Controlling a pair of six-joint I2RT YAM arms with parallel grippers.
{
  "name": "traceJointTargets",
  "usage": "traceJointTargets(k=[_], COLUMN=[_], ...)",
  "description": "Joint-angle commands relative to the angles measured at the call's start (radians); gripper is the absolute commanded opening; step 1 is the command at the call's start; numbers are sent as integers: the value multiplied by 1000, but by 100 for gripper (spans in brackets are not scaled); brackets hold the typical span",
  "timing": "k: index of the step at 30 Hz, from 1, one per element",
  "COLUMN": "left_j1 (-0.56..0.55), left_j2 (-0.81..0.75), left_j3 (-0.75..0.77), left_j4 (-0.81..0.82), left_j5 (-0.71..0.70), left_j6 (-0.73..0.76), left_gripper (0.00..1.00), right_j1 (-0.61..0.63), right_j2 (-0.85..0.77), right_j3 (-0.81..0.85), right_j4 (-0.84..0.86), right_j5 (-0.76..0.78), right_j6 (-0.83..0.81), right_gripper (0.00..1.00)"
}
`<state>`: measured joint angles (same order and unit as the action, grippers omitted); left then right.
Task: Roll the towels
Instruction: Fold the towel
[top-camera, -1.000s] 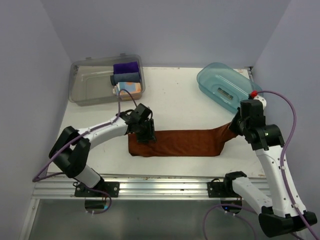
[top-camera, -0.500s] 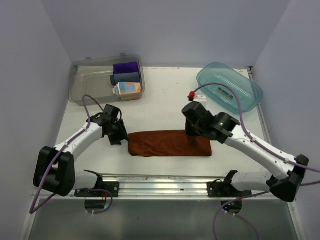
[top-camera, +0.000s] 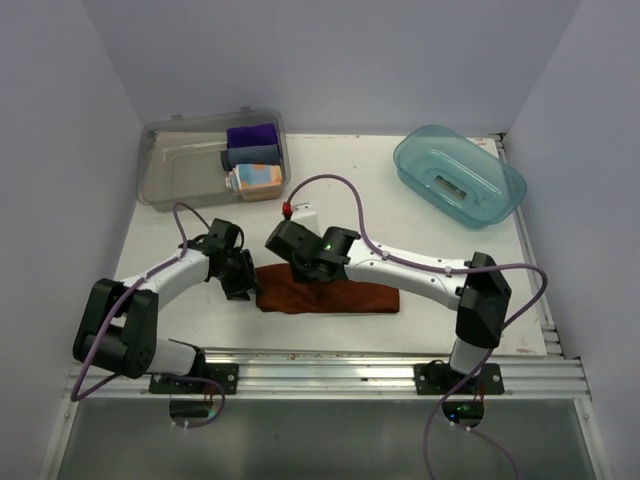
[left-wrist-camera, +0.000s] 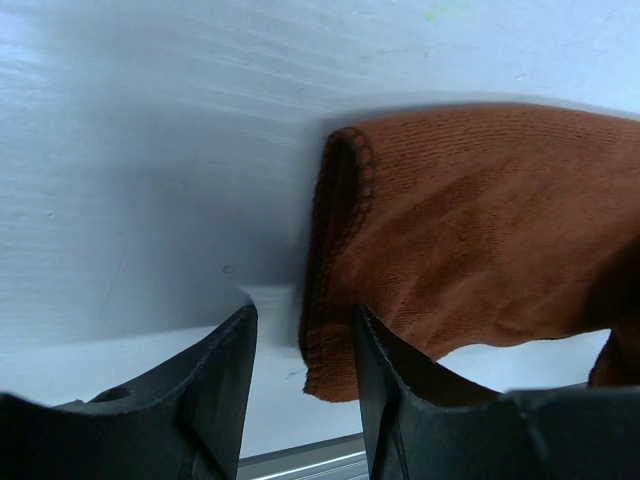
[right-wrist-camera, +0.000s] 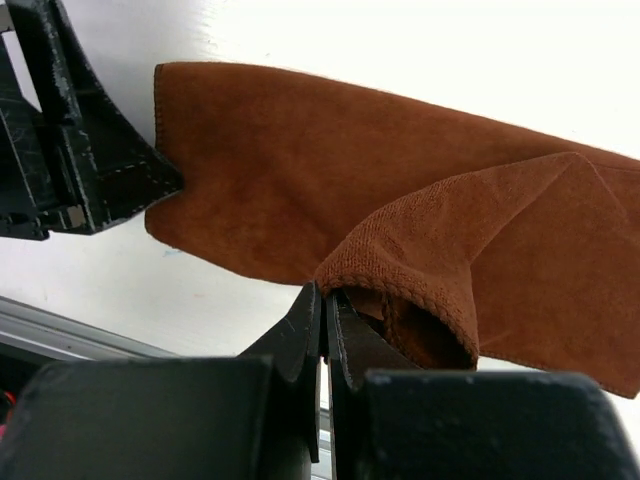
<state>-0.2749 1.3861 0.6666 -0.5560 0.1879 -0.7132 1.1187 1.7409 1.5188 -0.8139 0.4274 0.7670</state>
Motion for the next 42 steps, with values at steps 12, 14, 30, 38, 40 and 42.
traceJointTargets(k=[12, 14, 30, 38, 40, 42], left_j1=[8, 8, 9, 68, 97, 143], left_j2=[30, 30, 34, -50, -97, -136], left_j3=[-42, -45, -53, -19, 2, 24], left_j4=[91, 94, 99, -4, -54, -97], left_j5=[47, 48, 47, -13, -33, -59], left_j6=[32, 31, 32, 52, 76, 96], left_gripper=[46, 46, 45, 46, 47, 47], right_j1=[36, 38, 47, 44, 38, 29], right_j2=[183, 195, 315, 361, 339, 277], right_j3=[211, 227, 316, 360, 356, 327], right_j4=[30, 30, 27, 70, 73, 106], right_j5=[-26, -27, -61, -134, -128, -133], right_j6=[2, -3, -31, -86, -104, -118], right_gripper=[0, 0, 0, 50, 51, 52])
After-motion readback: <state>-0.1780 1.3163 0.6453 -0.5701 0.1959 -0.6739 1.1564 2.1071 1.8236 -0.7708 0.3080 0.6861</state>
